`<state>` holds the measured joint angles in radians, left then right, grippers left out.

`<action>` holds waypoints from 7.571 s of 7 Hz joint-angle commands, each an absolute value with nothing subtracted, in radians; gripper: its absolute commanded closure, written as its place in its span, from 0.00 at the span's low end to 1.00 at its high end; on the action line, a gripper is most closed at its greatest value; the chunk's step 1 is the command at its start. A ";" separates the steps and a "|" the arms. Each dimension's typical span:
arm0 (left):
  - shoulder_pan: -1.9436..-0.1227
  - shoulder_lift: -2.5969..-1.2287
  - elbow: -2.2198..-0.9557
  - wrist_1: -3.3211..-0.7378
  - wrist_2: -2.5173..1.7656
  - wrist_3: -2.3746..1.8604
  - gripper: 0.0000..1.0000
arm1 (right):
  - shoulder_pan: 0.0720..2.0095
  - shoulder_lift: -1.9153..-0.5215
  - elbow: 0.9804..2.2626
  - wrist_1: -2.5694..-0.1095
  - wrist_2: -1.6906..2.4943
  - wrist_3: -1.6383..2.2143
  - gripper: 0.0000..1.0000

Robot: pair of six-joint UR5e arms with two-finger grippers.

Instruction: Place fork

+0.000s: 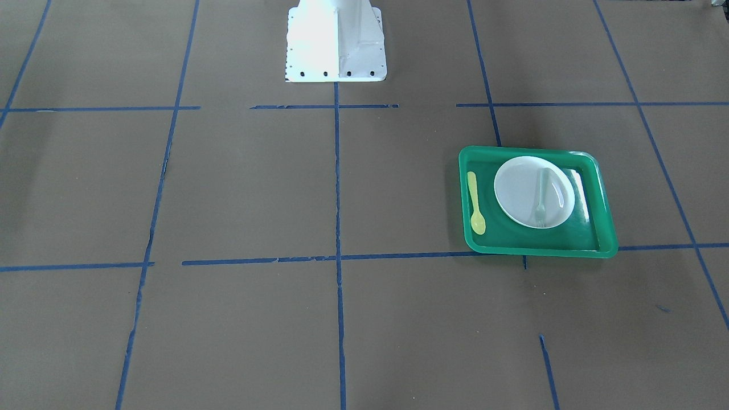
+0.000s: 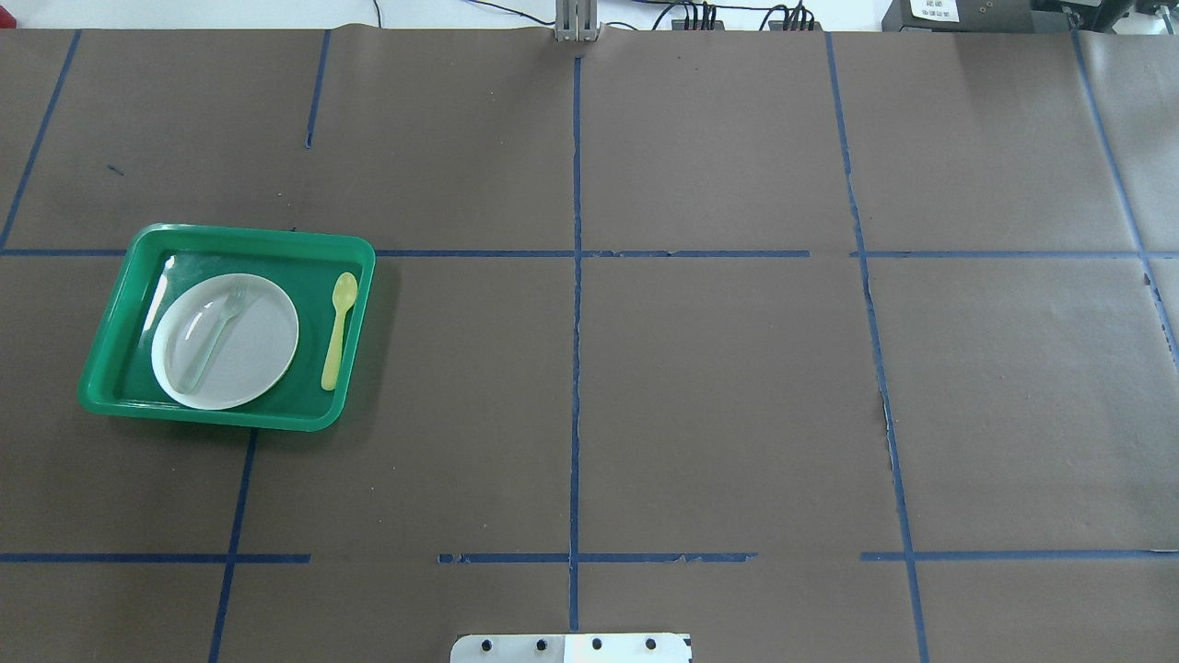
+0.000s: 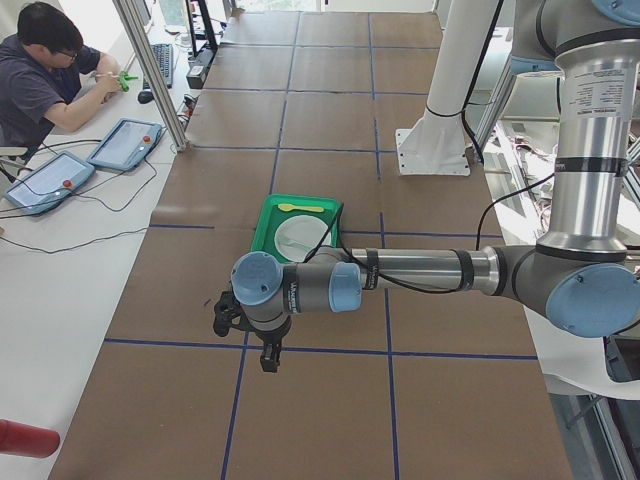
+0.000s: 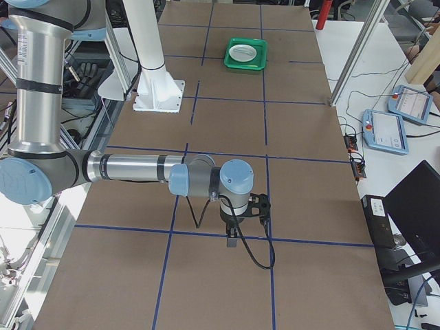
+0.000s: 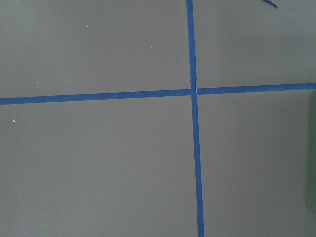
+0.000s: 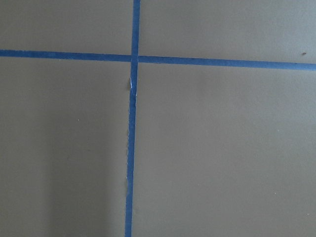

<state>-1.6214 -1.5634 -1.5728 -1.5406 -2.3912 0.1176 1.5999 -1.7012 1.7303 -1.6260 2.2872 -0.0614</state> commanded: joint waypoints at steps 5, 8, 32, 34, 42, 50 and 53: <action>-1.565 -1.591 -1.626 -1.586 -2.321 0.097 0.00 | 1.600 -1.701 1.730 -1.626 2.287 -0.061 0.00; -1.360 -1.589 -1.772 -1.742 -2.321 -0.332 0.00 | 1.600 -1.701 1.730 -1.626 2.287 -0.061 0.00; -0.821 -1.721 -1.611 -2.086 -2.095 -0.940 0.84 | 1.600 -1.701 1.730 -1.626 2.287 -0.061 0.00; -0.824 -1.713 -1.623 -2.086 -2.097 -0.933 1.00 | 1.600 -1.701 1.730 -1.626 2.287 -0.061 0.00; -0.956 -1.641 -1.628 -2.088 -2.103 -0.730 1.00 | 1.600 -1.701 1.730 -1.626 2.287 -0.061 0.00; -1.035 -1.647 -1.650 -2.073 -2.140 -0.677 0.00 | 1.600 -1.701 1.730 -1.626 2.287 -0.061 0.00; -1.202 -1.655 -1.715 -1.880 -2.180 -0.305 0.00 | 1.600 -1.701 1.730 -1.626 2.287 -0.061 0.00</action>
<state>-1.1390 -1.6505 -1.6892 -1.9850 -2.1740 -0.4788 1.5999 -1.7012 1.7299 -1.6260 2.2872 -0.0610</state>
